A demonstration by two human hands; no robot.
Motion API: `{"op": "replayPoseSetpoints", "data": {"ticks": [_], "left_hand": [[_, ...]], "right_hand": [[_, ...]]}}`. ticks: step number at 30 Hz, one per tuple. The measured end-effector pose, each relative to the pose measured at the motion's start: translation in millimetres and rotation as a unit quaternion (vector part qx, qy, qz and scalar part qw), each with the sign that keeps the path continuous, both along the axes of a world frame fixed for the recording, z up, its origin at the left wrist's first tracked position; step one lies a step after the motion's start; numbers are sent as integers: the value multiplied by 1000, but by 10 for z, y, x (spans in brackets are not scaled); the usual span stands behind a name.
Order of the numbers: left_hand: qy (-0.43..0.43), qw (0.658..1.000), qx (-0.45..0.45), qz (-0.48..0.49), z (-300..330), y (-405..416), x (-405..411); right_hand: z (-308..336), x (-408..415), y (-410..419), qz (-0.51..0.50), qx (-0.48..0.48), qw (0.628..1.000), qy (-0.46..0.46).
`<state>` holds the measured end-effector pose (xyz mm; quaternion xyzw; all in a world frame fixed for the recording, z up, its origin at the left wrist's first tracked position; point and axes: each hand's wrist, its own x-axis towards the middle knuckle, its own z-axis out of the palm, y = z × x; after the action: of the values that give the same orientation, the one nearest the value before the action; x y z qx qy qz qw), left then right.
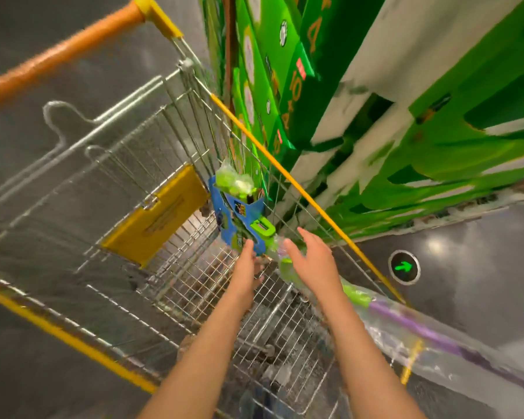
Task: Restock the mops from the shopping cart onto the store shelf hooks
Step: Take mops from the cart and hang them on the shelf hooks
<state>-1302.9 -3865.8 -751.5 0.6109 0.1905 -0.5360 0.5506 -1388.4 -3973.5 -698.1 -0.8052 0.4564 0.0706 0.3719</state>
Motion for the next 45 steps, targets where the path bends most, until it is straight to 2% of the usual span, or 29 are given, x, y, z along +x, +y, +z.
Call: {"op": "replayPoseSetpoints", "data": {"ticks": [5,9,14,22,29,35,45], "left_hand": [[127,985,-39,113,-525,-324,-19],[187,966,-53,173,-960,-491,-19],[214,949,-70,223,-1205,-591,-27],[235,918,-132,291,-1255,-659,9],[232,925,-124,276,-1115,-523,-77],[200,938,-129,251,-866,-301,-51],[64,971,-141,179,-13,224,69]], "right_hand": [[-606,137,-266,38,48,998,23],[-964,279,-380,42,84,995,32],[-1256,417,-445,35,144,988,45],[-1382,457,-470,58,122,990,34],[-1249,331,-372,44,117,992,16],[-894,296,-230,36,119,992,0],[142,274,101,31,150,986,-71]]}}
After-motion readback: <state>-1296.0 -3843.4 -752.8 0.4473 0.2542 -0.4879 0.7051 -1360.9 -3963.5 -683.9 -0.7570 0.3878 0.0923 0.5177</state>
